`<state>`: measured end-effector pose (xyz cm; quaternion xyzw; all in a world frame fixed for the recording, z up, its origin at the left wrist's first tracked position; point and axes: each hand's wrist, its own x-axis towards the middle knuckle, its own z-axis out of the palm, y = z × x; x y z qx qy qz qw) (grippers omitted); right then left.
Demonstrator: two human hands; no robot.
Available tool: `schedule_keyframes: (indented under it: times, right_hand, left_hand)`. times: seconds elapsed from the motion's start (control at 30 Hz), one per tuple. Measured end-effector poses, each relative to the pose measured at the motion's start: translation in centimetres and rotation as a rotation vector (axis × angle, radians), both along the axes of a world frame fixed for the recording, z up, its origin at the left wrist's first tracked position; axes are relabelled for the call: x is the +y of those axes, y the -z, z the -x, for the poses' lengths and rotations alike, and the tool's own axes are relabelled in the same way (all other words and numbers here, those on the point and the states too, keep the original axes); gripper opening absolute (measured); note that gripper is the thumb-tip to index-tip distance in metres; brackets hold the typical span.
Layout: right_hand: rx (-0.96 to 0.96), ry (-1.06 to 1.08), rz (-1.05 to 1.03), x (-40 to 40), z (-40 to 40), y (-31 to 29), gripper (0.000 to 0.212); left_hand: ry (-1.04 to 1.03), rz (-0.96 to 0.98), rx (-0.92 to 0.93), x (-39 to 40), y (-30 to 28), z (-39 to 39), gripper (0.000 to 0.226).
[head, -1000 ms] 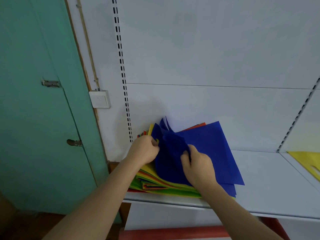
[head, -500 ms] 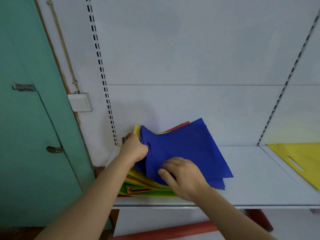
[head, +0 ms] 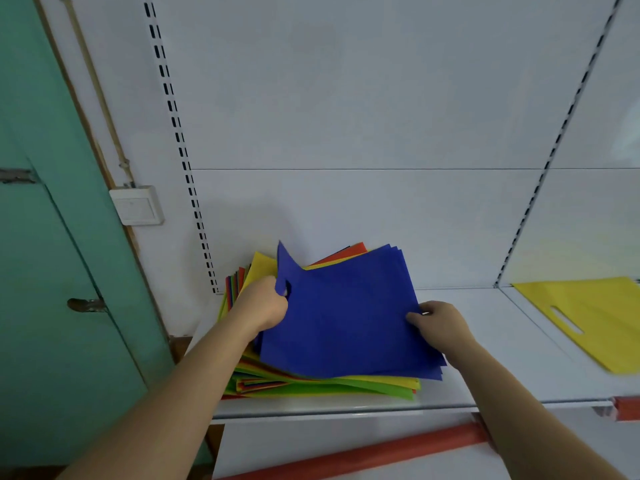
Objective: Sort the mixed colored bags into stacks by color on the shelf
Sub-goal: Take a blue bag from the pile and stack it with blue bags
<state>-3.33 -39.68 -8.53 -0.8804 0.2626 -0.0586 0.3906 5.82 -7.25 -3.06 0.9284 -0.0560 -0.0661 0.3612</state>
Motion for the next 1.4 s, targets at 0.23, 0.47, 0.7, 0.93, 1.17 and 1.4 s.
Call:
schedule_keyframes:
  times: [0.23, 0.47, 0.7, 0.93, 1.17, 1.4]
  right_hand:
    - [-0.244, 0.090, -0.309, -0.9, 0.1, -1.6, 0.012]
    - [-0.670, 0.123, -0.372, 0.6, 1.0, -4.6, 0.037]
    - [-0.526, 0.078, -0.166, 2.0, 1.3, -2.6, 0.017]
    - [-0.722, 0.244, -0.019, 1.7, 4.2, -3.6, 0.049]
    - [-0.798, 0.357, 0.155, -0.3, 9.1, -3.8, 0.038]
    - [-0.719, 0.404, 0.372, -7.5, 16.7, -2.5, 0.045]
  left_hand:
    - [0.166, 0.255, -0.306, 0.3, -2.9, 1.3, 0.016]
    - [0.052, 0.592, -0.352, 0.4, -2.7, 1.9, 0.008]
    - [0.041, 0.548, -0.241, -0.9, 0.3, 2.2, 0.011]
    - [-0.046, 0.632, -0.355, -2.8, 0.3, 1.8, 0.004]
    - [0.057, 0.745, -0.370, -7.6, 0.2, 3.8, 0.025]
    - [0.086, 0.685, -0.544, -15.2, 0.5, 6.8, 0.019]
